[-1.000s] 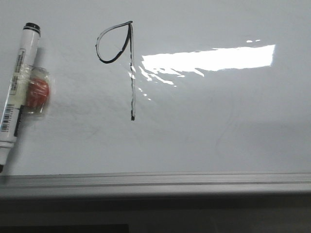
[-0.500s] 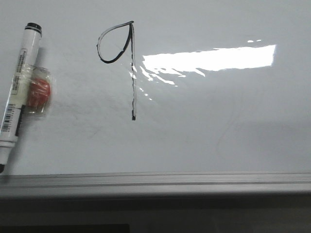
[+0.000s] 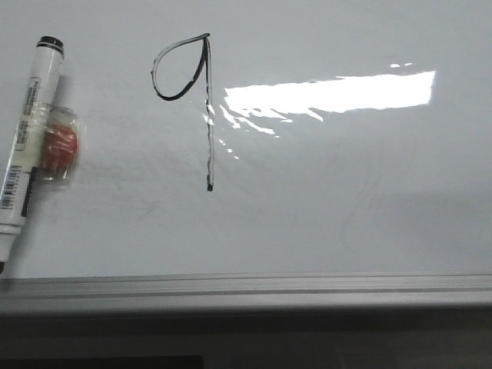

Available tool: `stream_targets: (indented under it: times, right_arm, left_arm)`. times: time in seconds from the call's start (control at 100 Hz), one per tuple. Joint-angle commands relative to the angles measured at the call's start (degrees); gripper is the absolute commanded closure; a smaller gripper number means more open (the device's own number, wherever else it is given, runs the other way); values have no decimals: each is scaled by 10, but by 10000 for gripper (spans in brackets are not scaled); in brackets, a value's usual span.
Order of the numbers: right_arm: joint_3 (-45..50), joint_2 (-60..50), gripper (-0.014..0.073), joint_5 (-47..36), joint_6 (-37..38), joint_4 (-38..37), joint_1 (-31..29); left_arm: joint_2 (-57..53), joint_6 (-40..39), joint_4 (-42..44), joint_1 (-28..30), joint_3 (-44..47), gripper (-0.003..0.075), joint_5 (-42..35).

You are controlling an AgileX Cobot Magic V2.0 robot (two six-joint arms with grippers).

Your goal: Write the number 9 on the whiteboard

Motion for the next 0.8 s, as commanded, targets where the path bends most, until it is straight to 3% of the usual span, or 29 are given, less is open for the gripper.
stream_targets:
  times: [0.0,0.29,0.79]
  right_arm:
    - [-16,3,663,-48,-3,-5,-2]
    - [-16,3,663,-46,-3,-5,-2]
    - [-16,3,663,-45,-3,-5,-2]
  left_arm:
    - [-14,-8,5,27,23,741,-6]
    - [-42,-8,3,64,23,741,119]
    - [-42,-8,2,64,23,741,120]
